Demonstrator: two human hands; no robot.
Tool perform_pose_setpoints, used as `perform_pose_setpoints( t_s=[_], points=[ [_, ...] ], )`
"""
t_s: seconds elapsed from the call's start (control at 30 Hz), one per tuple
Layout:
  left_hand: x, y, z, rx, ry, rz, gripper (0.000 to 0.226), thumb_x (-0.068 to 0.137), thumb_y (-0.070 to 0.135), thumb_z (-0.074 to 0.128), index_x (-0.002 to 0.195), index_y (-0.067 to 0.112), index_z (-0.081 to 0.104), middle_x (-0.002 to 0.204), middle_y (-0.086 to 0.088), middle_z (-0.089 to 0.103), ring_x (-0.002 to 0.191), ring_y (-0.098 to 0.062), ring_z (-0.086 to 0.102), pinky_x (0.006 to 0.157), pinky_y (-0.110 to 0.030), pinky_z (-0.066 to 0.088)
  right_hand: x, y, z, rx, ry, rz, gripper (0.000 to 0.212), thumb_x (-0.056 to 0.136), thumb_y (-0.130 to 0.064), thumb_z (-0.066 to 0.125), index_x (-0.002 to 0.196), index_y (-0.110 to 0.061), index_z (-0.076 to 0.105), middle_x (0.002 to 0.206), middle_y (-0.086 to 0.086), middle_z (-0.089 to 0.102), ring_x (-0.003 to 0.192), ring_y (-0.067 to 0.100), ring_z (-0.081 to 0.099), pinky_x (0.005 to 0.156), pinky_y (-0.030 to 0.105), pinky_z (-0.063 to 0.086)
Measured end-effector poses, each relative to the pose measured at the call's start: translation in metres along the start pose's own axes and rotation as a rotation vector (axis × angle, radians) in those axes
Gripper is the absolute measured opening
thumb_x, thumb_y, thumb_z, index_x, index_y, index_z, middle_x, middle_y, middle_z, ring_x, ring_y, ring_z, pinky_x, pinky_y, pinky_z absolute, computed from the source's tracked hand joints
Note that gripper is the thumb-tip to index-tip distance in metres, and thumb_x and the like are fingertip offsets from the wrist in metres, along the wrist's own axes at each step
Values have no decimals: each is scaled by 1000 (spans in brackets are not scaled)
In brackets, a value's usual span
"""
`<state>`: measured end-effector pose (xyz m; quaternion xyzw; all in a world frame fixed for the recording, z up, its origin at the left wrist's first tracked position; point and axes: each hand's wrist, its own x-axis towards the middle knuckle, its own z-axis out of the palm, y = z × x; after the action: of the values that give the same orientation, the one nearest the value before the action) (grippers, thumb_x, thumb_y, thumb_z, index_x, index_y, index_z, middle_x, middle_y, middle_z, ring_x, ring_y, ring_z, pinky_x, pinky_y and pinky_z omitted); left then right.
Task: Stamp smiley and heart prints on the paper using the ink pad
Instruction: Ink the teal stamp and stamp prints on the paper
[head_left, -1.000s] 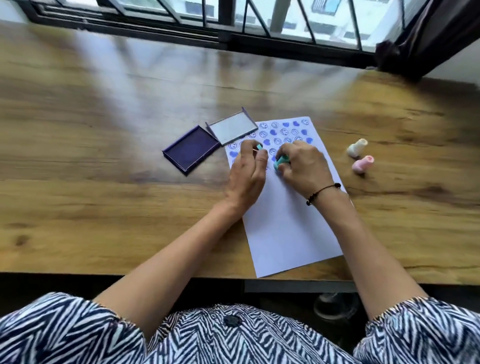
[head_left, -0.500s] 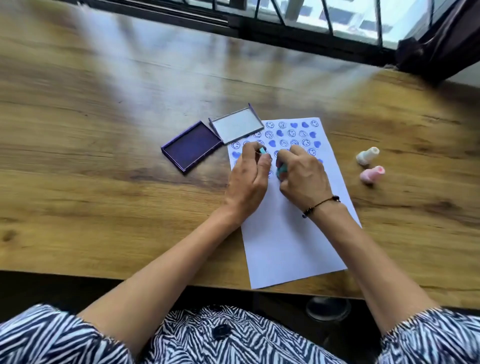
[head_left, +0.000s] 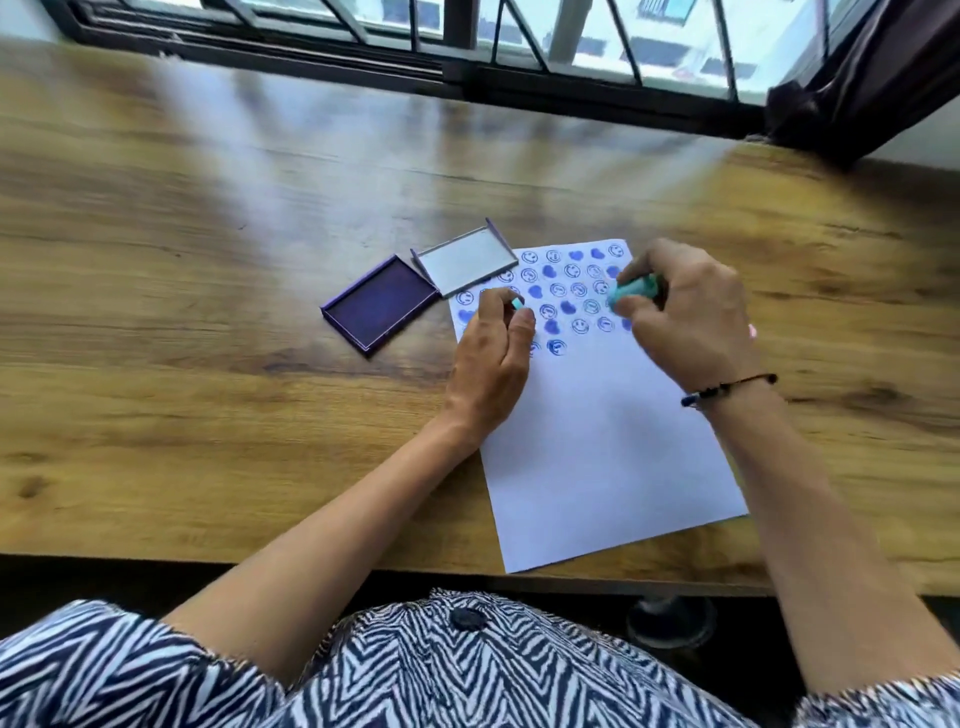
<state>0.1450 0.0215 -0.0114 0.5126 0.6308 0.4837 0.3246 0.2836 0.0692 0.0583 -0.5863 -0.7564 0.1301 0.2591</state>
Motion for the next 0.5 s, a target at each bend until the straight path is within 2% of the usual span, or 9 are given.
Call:
perform_pose_setpoints(
  t_s=[0.13, 0.2, 0.27, 0.3, 0.33, 0.37, 0.4, 0.5],
  points=[
    [0, 0, -1, -24, 19, 7, 34, 85, 31, 33, 103, 5, 46, 97, -20, 64, 91, -33, 60, 81, -46, 46, -9, -4, -12, 64, -14, 75, 10, 73, -5, 63, 82, -9, 65, 76, 1, 57, 73, 17, 50, 69, 24, 40],
    [0, -1, -3, -28, 45, 19, 32, 86, 29, 36, 104, 6, 47, 98, -18, 64, 91, -31, 59, 81, -42, 46, -17, -6, -8, 93, -33, 100, 9, 74, -7, 64, 83, -9, 65, 74, -1, 57, 70, 10, 46, 62, 10, 34],
    [0, -2, -4, -50, 69, 23, 27, 88, 24, 41, 105, 5, 49, 98, -16, 64, 91, -30, 58, 80, -38, 44, -23, -8, -3, 116, -33, 111, 8, 75, -5, 63, 83, -7, 65, 73, -1, 58, 67, 3, 36, 63, -8, 24],
    [0, -2, -5, -65, 75, 20, 24, 89, 20, 44, 106, 5, 49, 99, -16, 64, 91, -30, 58, 80, -38, 44, -25, -9, -1, 145, -41, 125, 8, 75, -4, 63, 82, -7, 65, 72, 0, 58, 66, 3, 35, 64, -11, 22],
    [0, -2, -5, -74, 80, 16, 22, 89, 17, 46, 107, 5, 50, 100, -16, 63, 91, -29, 58, 80, -38, 45, -27, -9, 2, 184, -55, 145, 7, 75, -4, 62, 81, -8, 64, 71, 0, 59, 66, 7, 40, 68, -6, 28],
    [-1, -2, -6, -77, 88, 15, 21, 88, 15, 48, 107, 5, 50, 100, -15, 63, 91, -27, 59, 81, -37, 46, -28, -9, 5, 228, -69, 168, 7, 75, -4, 62, 81, -9, 63, 71, 0, 59, 66, 15, 48, 76, 8, 41],
    [-1, -3, -7, -77, 97, 20, 21, 88, 14, 50, 107, 5, 51, 99, -12, 62, 91, -25, 59, 81, -36, 47, -29, -8, 7, 264, -74, 187, 8, 75, -5, 63, 79, -11, 62, 72, 0, 60, 67, 22, 56, 77, 22, 48],
    [-3, -2, -7, -66, 125, 60, 22, 85, 9, 54, 106, 3, 53, 98, -9, 62, 90, -21, 60, 82, -28, 47, -29, -4, 9, 360, -65, 231, 17, 74, -7, 65, 71, -22, 60, 75, 4, 64, 71, 28, 63, 76, 38, 54]
  ],
)
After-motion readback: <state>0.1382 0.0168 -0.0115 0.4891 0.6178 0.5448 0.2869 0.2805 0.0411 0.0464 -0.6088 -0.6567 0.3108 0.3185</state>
